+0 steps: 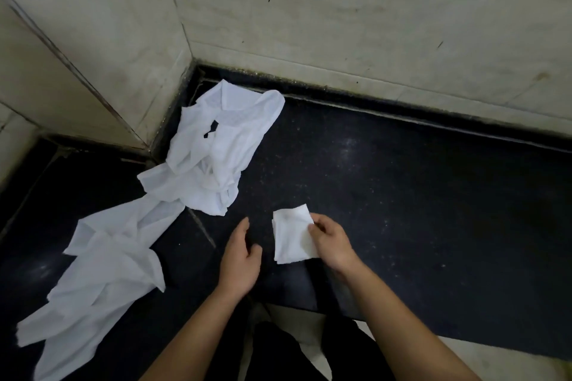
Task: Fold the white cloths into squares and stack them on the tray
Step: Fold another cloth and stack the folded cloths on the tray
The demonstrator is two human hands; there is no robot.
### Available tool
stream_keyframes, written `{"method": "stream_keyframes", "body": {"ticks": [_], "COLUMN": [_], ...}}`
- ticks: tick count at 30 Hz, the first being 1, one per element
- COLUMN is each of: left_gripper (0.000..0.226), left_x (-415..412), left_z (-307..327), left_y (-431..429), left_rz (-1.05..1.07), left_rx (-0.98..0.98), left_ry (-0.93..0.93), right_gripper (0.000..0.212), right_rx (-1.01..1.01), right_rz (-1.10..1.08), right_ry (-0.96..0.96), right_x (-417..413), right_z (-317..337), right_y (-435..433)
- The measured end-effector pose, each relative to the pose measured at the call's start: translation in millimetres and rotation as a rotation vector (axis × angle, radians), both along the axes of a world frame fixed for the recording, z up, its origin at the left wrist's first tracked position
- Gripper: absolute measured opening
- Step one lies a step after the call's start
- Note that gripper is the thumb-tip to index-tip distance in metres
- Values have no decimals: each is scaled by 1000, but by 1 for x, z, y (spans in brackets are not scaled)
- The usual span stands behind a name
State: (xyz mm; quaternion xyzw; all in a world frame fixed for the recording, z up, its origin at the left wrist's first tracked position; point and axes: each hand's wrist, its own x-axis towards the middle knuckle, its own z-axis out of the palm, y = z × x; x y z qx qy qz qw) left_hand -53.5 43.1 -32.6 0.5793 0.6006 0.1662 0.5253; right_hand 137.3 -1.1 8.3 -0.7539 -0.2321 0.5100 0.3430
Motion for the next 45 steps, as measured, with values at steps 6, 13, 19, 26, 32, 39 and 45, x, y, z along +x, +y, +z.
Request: {"method": "stream_keyframes", "body": {"ticks": [6,13,19,26,32,39,45], "left_gripper": [46,41,36,29,30,36,35], "left_x": [38,105,157,230,297,369,439], "left_z": [31,92,136,179,192,212,207], "left_y": [14,-13,-68,-206,-372,-517,-561], "left_rz": [150,-31,-152,-451,-503,-609,-671], "left_rx": [-541,-648,-527,-486,-540,-476,-485], "left_ry": [-342,-618,-650,-634,-554,-484,-464], "right_gripper": [27,31,30,35,26,17,25], "right_rx": [110,209,294,374,493,490,554], "right_rz": [-159,-385,-583,-852,-1062,-1203,-1314], "right_ry": [91,91,93,-102,-191,-228,-140], "right_x": [13,38,71,116,156,208,275], "right_z": [30,82,130,153,144,145,134], "right_y": [-21,-85,-162,-303,-469,-620,-659]}}
